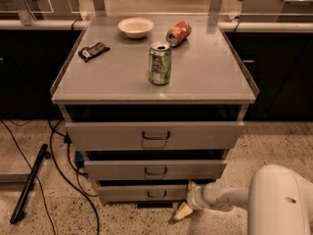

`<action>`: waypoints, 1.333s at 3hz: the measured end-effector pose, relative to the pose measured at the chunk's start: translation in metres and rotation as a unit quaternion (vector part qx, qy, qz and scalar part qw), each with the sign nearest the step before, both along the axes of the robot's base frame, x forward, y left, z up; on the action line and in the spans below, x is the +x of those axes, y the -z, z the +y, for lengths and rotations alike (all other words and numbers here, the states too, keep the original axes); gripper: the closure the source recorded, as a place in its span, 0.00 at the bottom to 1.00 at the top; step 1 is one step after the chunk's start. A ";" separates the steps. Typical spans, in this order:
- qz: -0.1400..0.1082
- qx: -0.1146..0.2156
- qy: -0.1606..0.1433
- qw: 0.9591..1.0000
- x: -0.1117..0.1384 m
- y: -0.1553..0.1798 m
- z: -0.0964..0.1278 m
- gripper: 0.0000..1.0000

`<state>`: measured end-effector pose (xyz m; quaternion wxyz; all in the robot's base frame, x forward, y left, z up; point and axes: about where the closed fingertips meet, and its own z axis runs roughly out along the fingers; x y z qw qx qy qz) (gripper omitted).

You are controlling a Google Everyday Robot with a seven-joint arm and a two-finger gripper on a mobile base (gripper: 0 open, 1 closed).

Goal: Open bottom drawer

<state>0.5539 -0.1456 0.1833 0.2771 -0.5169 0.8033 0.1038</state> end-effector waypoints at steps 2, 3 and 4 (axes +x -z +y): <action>-0.032 0.043 -0.002 0.999 0.016 0.001 0.004 0.00; -0.031 0.043 -0.002 0.999 0.016 0.001 0.004 0.00; -0.022 0.042 -0.006 0.999 0.015 0.004 0.008 0.00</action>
Offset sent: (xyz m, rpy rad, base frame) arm 0.0262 0.0030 0.0043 0.1223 -0.1130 0.0093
